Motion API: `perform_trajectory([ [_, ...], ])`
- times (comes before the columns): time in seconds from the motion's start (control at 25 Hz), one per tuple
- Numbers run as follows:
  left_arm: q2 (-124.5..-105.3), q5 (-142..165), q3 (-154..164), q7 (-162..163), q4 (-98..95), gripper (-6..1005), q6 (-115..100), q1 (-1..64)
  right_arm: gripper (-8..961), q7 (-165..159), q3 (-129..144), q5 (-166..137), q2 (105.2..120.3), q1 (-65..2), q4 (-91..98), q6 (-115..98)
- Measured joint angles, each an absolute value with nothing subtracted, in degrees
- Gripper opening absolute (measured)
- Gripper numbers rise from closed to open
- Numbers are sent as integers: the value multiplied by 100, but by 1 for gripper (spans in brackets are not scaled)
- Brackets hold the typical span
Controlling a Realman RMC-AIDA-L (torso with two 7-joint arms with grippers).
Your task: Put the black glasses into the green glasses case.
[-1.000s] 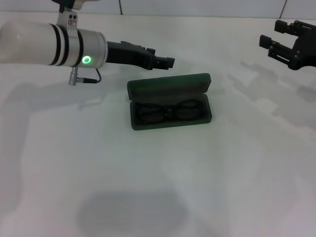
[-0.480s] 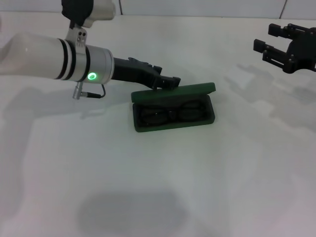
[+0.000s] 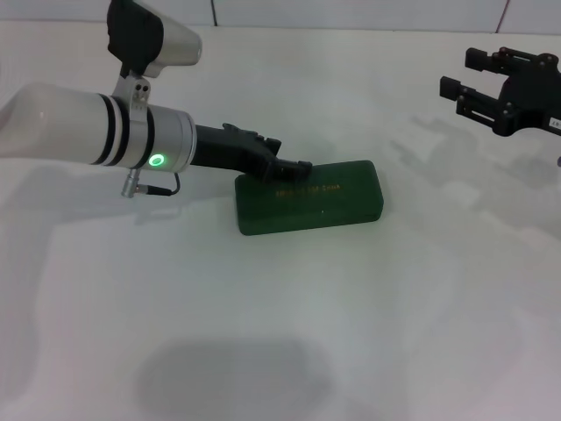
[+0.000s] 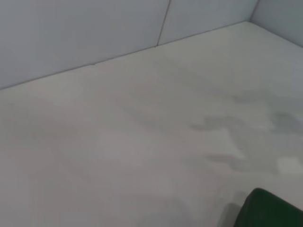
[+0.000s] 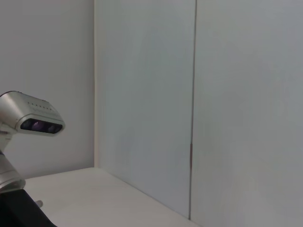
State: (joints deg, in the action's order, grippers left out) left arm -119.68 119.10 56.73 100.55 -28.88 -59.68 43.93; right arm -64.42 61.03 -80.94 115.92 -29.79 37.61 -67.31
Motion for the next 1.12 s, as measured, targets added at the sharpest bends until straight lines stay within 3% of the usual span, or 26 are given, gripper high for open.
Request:
perform_trajectory([
  [0.32,-11941,10751,5655,9053,-3100,717,-6675,4019,621,-6425,6272,-8124,11556,-2958,3836,-7420],
  [0.6,-11843,8816,5647,6101,-3618,718,-9692,2583,651,-6421,6299,-8235,11420,-2989,3874,-9320],
  [0.84,-11716,8326,5645,5507,-3423,720,-10562,2016,677,-6398,6461,-8516,11570,-3027,3846,-9340],
  [1.0,-11758,8356,5670,5429,-3357,720,-10773,1839,853,-6340,6660,-8573,11579,-3072,3708,-9292],
  [1.12,-11769,8351,5647,5380,-3321,720,-10847,1707,849,-6117,6775,-8554,11596,-3146,3574,-9171],
])
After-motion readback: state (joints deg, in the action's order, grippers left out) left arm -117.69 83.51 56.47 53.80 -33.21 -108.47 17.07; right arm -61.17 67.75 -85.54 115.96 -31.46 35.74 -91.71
